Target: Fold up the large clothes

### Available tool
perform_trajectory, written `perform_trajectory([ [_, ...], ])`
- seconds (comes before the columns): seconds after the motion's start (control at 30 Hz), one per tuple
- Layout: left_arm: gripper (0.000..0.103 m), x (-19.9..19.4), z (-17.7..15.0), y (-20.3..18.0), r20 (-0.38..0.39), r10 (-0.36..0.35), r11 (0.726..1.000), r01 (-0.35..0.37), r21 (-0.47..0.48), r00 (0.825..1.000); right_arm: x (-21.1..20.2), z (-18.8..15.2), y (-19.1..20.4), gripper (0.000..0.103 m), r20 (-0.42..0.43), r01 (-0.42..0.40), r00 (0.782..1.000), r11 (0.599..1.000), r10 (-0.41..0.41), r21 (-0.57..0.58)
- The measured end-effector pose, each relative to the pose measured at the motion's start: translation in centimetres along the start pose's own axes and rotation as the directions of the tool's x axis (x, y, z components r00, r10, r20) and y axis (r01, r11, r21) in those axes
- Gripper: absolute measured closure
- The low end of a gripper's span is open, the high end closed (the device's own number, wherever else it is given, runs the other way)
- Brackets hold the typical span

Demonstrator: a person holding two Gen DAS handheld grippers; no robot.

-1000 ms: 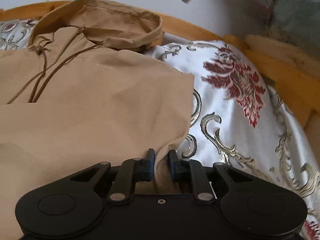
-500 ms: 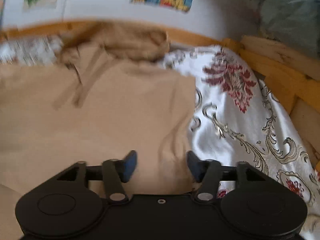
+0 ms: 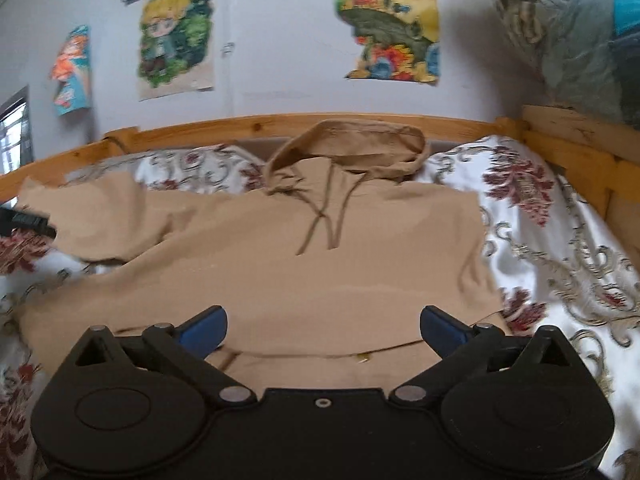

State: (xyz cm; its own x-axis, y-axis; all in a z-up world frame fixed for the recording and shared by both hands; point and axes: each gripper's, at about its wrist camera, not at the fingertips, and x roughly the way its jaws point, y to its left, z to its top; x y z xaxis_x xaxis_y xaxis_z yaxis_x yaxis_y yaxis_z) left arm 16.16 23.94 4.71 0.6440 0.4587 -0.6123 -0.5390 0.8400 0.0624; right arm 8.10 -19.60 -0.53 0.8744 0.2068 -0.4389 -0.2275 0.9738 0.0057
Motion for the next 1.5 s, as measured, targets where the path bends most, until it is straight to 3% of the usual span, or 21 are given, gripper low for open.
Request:
perform_trajectory([
  [0.1,0.001,2.6,1.5,3.0,-0.047,0.018,0.986,-0.025,-0.166,0.999,1.0,-0.8,0.4,0.001,-0.031,-0.011,0.999,1.0,0.01,-0.008],
  [0.2,0.005,4.8,2.6,5.0,-0.082,0.01,0.945,-0.037,-0.325,0.997,2.4,-1.5,0.4,0.001,-0.07,-0.022,0.997,1.0,0.023,0.014],
  [0.33,0.044,5.8,3.5,5.7,-0.078,0.05,0.913,-0.077,-0.4,0.996,3.8,-2.2,0.3,0.001,-0.108,-0.026,0.994,0.999,0.03,0.038],
  [0.37,0.067,5.8,3.6,5.6,-0.071,0.05,0.913,-0.074,-0.4,0.996,4.0,-2.3,0.3,0.001,-0.113,-0.027,0.993,0.999,0.031,0.043],
  [0.4,0.079,5.7,3.8,5.3,-0.068,0.048,0.915,-0.071,-0.397,0.997,4.2,-2.5,0.3,0.001,-0.118,-0.028,0.992,0.999,0.034,0.046],
  [0.47,0.094,5.4,4.3,4.8,-0.061,0.049,0.915,-0.069,-0.397,0.997,4.3,-2.6,0.3,0.001,-0.126,-0.029,0.991,0.998,0.034,0.047],
  [0.53,0.1,4.4,4.6,4.0,-0.028,0.058,0.918,-0.064,-0.392,0.998,4.2,-2.6,0.5,0.001,-0.124,-0.029,0.992,0.998,0.035,0.047],
  [0.63,0.103,1.9,5.9,2.2,0.085,0.068,0.944,-0.036,-0.327,0.994,4.0,-2.4,0.3,0.001,-0.105,-0.032,0.994,0.998,0.037,0.045],
  [0.7,0.103,-0.8,7.1,0.3,0.192,0.047,0.97,0.001,-0.245,0.98,3.7,-2.2,0.1,0.001,-0.088,-0.032,0.995,0.998,0.036,0.045],
  [0.8,0.103,-5.5,8.8,-3.6,0.347,-0.058,0.992,0.094,-0.087,0.936,3.1,-1.9,-0.4,0.001,-0.05,-0.019,0.999,0.999,0.021,0.047],
  [0.87,0.103,-8.5,9.6,-7.3,0.41,-0.169,0.985,0.145,0.089,0.896,2.8,-1.8,-0.9,0.001,-0.021,0.004,1.0,1.0,-0.003,0.031],
  [0.93,0.103,-11.1,9.7,-11.0,0.436,-0.289,0.945,0.183,0.27,0.852,2.8,-1.6,-1.4,0.001,0.001,0.044,0.999,0.999,-0.044,0.009],
  [1.0,0.103,-13.4,8.9,-15.2,0.413,-0.42,0.868,0.224,0.444,0.808,2.6,-1.4,-2.4,0.001,0.022,0.086,0.996,0.996,-0.086,0.009],
  [1.07,0.103,-14.5,7.6,-19.0,0.347,-0.523,0.779,0.272,0.564,0.778,2.5,-1.2,-3.7,0.001,0.044,0.134,0.99,0.991,-0.134,0.011],
  [1.13,0.103,-15.1,5.7,-22.1,0.27,-0.597,0.688,0.31,0.656,0.755,2.4,-1.2,-5.0,0.001,0.08,0.203,0.976,0.979,-0.201,-0.013],
  [1.2,0.103,-14.7,3.3,-24.8,0.176,-0.649,0.599,0.355,0.718,0.74,2.4,-1.3,-6.2,0.001,0.129,0.301,0.948,0.952,-0.291,-0.06],
  [1.3,0.097,-13.1,-0.5,-27.4,0.012,-0.676,0.499,0.446,0.742,0.736,2.5,-1.7,-8.6,0.001,0.138,0.378,0.92,0.924,-0.367,-0.065],
  [1.4,0.071,-11.6,-4.8,-27.9,-0.107,-0.682,0.401,0.493,0.772,0.724,2.6,-2.1,-10.7,0.001,0.105,0.399,0.912,0.917,-0.397,-0.001],
  [1.43,0.05,-11.4,-6.2,-27.5,-0.136,-0.681,0.373,0.501,0.781,0.719,2.7,-2.2,-11.3,0.001,0.092,0.403,0.91,0.915,-0.403,0.023],
  [1.47,0.042,-11.5,-7.7,-26.7,-0.162,-0.685,0.343,0.511,0.788,0.71,2.8,-2.3,-11.8,0.001,0.081,0.404,0.91,0.914,-0.406,0.042],
  [1.5,0.042,-11.6,-8.8,-26.1,-0.185,-0.686,0.322,0.521,0.79,0.704,2.9,-2.4,-12.0,0.001,0.072,0.399,0.912,0.915,-0.403,0.06],
])
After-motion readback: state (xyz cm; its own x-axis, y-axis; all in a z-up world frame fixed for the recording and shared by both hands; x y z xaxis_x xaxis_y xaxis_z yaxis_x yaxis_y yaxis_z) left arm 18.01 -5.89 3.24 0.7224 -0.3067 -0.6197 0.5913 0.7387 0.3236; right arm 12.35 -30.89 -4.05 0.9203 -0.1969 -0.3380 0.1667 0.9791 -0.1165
